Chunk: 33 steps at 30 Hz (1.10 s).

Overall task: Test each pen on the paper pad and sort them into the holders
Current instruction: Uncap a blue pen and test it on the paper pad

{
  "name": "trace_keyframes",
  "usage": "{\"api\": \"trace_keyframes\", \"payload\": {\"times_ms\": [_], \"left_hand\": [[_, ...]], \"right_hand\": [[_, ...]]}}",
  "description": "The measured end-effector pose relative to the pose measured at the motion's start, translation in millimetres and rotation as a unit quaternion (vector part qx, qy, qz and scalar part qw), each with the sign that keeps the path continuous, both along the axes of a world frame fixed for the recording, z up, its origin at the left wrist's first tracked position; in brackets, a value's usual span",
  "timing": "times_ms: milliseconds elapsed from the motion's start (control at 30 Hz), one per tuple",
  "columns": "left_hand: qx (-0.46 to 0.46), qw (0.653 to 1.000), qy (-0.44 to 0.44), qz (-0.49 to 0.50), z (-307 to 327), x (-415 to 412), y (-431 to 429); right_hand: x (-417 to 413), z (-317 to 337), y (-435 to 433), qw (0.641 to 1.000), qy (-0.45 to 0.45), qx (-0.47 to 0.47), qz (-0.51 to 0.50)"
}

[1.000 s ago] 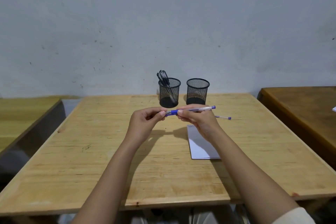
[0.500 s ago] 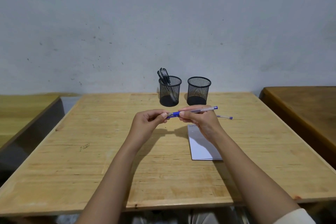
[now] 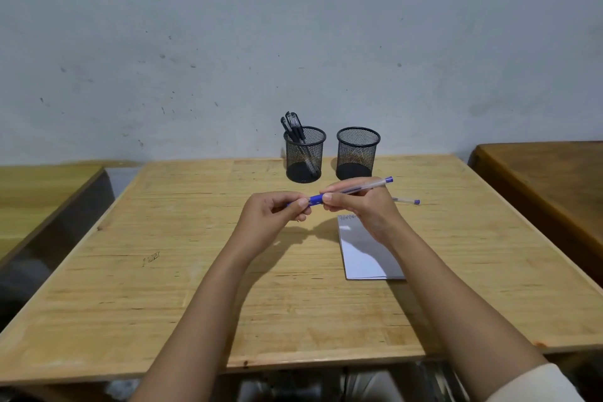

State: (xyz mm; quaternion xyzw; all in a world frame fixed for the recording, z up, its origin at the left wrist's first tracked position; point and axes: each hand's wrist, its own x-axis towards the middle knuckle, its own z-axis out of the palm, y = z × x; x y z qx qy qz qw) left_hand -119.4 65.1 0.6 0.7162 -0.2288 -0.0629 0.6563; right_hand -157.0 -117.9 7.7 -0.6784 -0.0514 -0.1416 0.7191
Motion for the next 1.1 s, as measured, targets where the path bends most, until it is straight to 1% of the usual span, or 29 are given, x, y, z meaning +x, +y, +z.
{"api": "trace_keyframes", "payload": {"times_ms": [133,167,200,233,300,333,367,433,533,633,733,867,1000,1067,1100], "left_hand": [[0.007,1.000,0.025,-0.017,-4,-5,1],[0.006,0.999,0.034,-0.014,-6,-7,4],[-0.003,0.999,0.047,0.010,-11,-6,13],[-0.022,0.996,0.064,0.056,-16,-2,27],[-0.059,0.980,0.080,0.170,-27,9,67],[-0.067,0.973,0.082,0.205,-31,14,82],[-0.064,0.972,0.087,0.209,-31,16,87],[-0.032,0.978,0.086,0.190,-35,18,73],[0.040,0.988,0.059,0.138,-37,16,37],[0.102,0.985,0.008,0.138,-42,23,28],[0.195,0.969,-0.064,0.139,-48,26,31],[0.256,0.947,-0.127,0.148,-49,28,30],[0.324,0.924,-0.152,0.136,-46,31,29],[0.358,0.908,-0.165,0.138,-43,31,27],[0.361,0.904,-0.176,0.146,-40,29,24]], "right_hand": [[1,-6,5,0.998,0.004,-0.055,0.017],[-1,-7,5,0.998,0.002,-0.068,0.018],[-4,-5,-1,0.998,-0.002,-0.064,0.005],[-6,-3,-14,0.999,-0.010,-0.039,-0.030],[-14,6,-52,0.993,-0.031,0.042,-0.104],[-18,12,-68,0.990,-0.036,0.071,-0.120],[-19,15,-76,0.989,-0.040,0.090,-0.114],[-10,10,-67,0.992,-0.021,0.086,-0.094],[-2,-10,-32,0.994,0.016,0.073,-0.075],[-3,-20,-27,0.991,0.041,0.108,-0.067],[-6,-25,-31,0.986,0.043,0.146,-0.071],[-7,-25,-32,0.984,0.052,0.153,-0.074],[-6,-21,-38,0.981,0.058,0.149,-0.108],[-5,-22,-43,0.981,0.061,0.127,-0.133],[-4,-22,-45,0.981,0.062,0.109,-0.147]]}}
